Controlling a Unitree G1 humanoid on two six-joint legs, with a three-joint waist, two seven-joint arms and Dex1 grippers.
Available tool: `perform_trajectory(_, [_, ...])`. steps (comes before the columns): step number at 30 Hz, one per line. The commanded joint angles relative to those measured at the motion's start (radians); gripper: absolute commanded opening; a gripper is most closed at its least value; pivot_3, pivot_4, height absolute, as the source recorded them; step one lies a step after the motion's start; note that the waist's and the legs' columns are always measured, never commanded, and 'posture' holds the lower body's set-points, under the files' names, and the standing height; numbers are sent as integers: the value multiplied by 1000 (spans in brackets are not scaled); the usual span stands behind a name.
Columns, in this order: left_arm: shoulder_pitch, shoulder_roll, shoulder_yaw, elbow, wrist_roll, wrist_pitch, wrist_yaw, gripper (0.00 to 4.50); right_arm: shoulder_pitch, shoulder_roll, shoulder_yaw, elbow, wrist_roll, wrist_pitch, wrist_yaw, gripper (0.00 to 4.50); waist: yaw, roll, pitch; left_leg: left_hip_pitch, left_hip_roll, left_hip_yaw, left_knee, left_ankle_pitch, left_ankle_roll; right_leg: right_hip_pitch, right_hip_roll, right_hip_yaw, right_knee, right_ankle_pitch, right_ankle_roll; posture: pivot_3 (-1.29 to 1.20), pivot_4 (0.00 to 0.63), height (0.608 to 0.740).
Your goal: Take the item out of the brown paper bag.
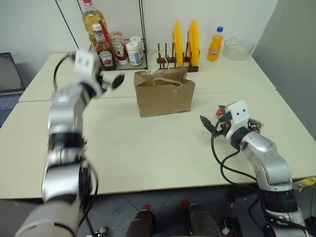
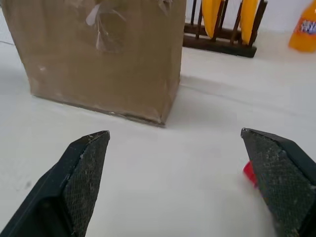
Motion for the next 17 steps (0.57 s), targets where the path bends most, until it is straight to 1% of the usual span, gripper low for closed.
perform_trajectory(1, [176, -44, 81, -315, -75, 97, 78, 4487, 34, 29, -26, -83, 36, 22, -35, 4500, 10, 0, 0, 0, 0, 0, 0, 0, 0, 0, 0, 0, -1, 0, 0, 0, 150, 740])
perform_trajectory(3, [291, -98, 103, -427, -103, 128, 127, 4487, 61, 48, -24, -102, 38, 35, -60, 4500, 25, -1, 0, 1, 1, -1, 0, -2, 4, 2, 1, -1, 0, 0, -1, 0, 150, 740])
perform_trajectory(6, [449, -156, 51, -543, -88, 106, 167, 4487, 108, 78, -5, -123, 19, 47, -103, 4500, 42, 0, -2, 5, 2, -2, 0, -2, 4, 7, 1, -4, -2, 0, -1, 0, 150, 740])
perform_trajectory(7, [476, -167, 40, -560, -87, 103, 177, 4487, 117, 84, 1, -127, 12, 50, -114, 4500, 45, 1, -4, 5, 2, -2, 0, -2, 4, 8, 1, -4, -2, 0, -1, 0, 150, 740])
perform_trajectory(11, [638, -281, -57, -589, -43, 40, 264, 4487, 176, 104, 31, -144, -23, 68, -173, 4500, 47, 3, -7, 6, 2, -1, 0, -2, 4, 9, 1, -4, -5, 1, -1, 0, 150, 740])
perform_trajectory(14, [696, -328, -121, -610, -26, 21, 299, 4487, 209, 119, 28, -152, -35, 74, -207, 4500, 47, 4, -8, 6, 2, -1, -1, -2, 4, 9, 1, -4, -6, 1, -1, 0, 150, 740])
perform_trajectory(17, [706, -343, -166, -597, -13, 6, 319, 4487, 232, 139, 41, -170, -50, 80, -245, 4500, 47, 7, -10, 6, 2, 0, -1, -2, 5, 10, 2, -3, -6, 1, -1, 0, 150, 740])
